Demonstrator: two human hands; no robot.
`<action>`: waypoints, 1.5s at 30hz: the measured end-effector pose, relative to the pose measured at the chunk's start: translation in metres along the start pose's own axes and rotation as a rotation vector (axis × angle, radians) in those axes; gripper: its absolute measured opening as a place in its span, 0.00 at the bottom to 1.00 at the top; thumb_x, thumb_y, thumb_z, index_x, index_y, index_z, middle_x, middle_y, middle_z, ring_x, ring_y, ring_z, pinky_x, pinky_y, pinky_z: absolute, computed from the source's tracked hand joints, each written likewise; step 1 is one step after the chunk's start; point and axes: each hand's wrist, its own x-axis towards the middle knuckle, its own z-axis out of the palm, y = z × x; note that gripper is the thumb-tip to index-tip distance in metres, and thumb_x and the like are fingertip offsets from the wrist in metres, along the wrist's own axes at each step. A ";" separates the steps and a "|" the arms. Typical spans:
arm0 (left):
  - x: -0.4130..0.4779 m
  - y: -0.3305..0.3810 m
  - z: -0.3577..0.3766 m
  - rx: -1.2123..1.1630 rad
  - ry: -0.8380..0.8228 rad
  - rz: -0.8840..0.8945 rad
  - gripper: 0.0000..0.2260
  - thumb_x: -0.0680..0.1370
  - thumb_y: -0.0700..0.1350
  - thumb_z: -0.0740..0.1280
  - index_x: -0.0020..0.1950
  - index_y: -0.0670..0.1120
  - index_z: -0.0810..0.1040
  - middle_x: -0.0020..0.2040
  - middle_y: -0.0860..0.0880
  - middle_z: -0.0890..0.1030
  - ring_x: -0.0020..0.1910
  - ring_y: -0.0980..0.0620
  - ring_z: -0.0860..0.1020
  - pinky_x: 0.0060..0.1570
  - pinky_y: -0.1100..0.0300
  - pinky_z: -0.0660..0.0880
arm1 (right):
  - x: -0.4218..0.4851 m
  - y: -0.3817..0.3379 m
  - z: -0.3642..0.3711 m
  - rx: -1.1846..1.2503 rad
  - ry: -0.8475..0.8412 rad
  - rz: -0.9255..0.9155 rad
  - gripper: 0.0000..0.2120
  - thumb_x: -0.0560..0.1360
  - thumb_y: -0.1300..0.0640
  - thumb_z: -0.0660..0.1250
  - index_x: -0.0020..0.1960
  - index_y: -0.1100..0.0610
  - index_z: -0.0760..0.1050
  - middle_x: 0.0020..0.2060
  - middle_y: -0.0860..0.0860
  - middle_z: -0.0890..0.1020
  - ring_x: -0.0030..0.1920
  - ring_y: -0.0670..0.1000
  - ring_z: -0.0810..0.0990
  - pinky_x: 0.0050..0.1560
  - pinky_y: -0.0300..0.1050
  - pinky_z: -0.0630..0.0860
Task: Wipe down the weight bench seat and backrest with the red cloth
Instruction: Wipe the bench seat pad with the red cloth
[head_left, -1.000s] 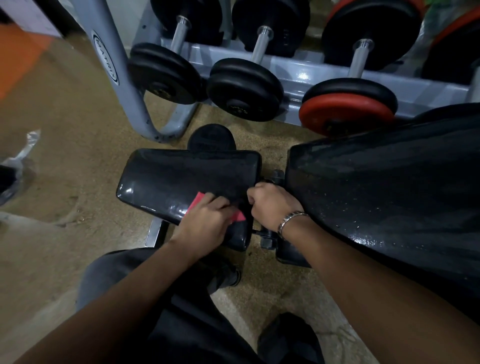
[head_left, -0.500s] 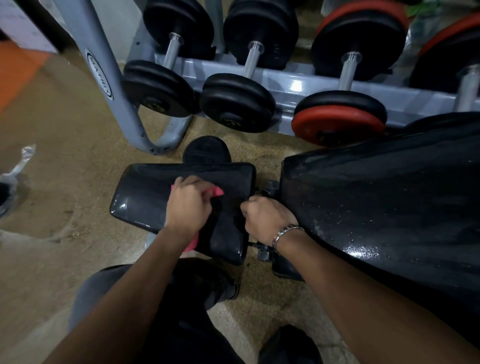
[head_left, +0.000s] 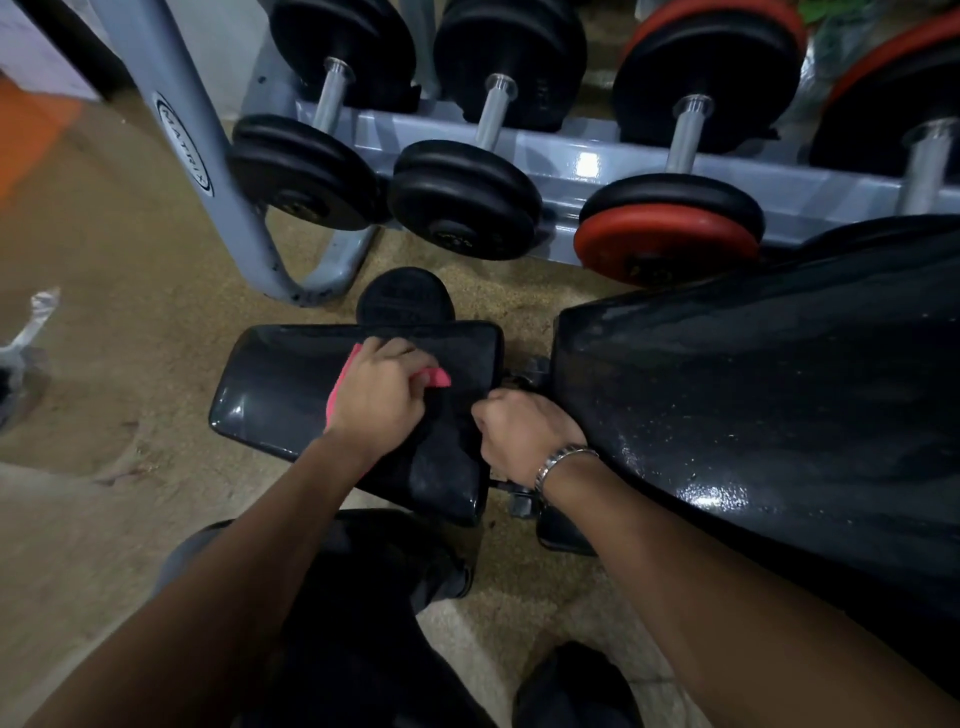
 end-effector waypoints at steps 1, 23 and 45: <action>-0.001 -0.001 -0.005 -0.025 0.002 0.030 0.10 0.78 0.42 0.67 0.53 0.54 0.86 0.52 0.52 0.82 0.51 0.45 0.77 0.56 0.51 0.73 | 0.000 0.000 0.000 -0.001 -0.003 0.001 0.11 0.77 0.64 0.59 0.53 0.58 0.79 0.54 0.55 0.80 0.54 0.59 0.79 0.50 0.49 0.74; 0.025 -0.003 -0.010 0.007 0.034 0.012 0.09 0.78 0.41 0.68 0.54 0.50 0.87 0.50 0.47 0.83 0.49 0.43 0.78 0.54 0.48 0.76 | 0.000 -0.002 -0.001 -0.027 -0.014 -0.002 0.11 0.76 0.64 0.60 0.52 0.57 0.79 0.53 0.54 0.80 0.53 0.60 0.80 0.45 0.47 0.70; 0.078 0.026 0.003 0.025 -0.054 -0.021 0.11 0.78 0.40 0.65 0.53 0.49 0.86 0.53 0.46 0.82 0.55 0.42 0.77 0.57 0.52 0.72 | -0.001 -0.002 -0.003 -0.009 -0.014 -0.017 0.10 0.76 0.63 0.60 0.53 0.58 0.79 0.54 0.55 0.80 0.54 0.60 0.80 0.49 0.50 0.75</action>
